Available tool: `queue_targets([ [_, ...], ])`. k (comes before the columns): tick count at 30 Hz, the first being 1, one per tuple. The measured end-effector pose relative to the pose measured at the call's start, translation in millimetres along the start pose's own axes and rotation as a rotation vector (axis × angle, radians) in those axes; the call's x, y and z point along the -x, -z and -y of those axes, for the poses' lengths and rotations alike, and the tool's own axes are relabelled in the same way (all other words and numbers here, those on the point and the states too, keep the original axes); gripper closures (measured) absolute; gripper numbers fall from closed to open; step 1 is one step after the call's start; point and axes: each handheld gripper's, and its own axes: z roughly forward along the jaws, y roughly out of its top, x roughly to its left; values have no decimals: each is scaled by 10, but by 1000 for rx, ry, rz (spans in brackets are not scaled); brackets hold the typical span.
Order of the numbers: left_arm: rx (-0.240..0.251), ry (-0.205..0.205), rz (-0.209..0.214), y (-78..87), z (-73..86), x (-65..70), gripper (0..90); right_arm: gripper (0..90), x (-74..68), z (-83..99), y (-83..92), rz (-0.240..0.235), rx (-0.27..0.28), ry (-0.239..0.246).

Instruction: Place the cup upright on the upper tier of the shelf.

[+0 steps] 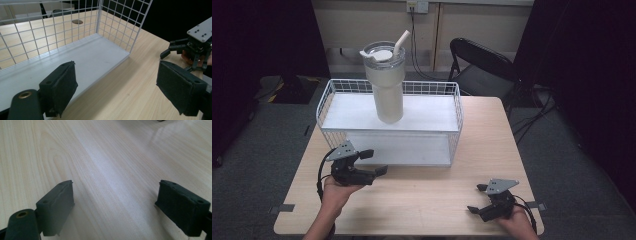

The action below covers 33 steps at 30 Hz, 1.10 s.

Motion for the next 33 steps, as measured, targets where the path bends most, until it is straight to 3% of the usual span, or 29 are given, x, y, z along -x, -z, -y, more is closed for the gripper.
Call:
queue_targets([
  [5, -17, -5, -12, 1, 78, -26, 157, 135, 0, 0, 0, 0, 0, 0],
  [22, -72, 49, -53, 46, 459, -186, 156, 135, 0, 0, 0, 0, 0, 0],
  [33, -132, 31, -80, 51, 644, -257, 157, 135, -1, 0, 0, 0, 0, 0],
])
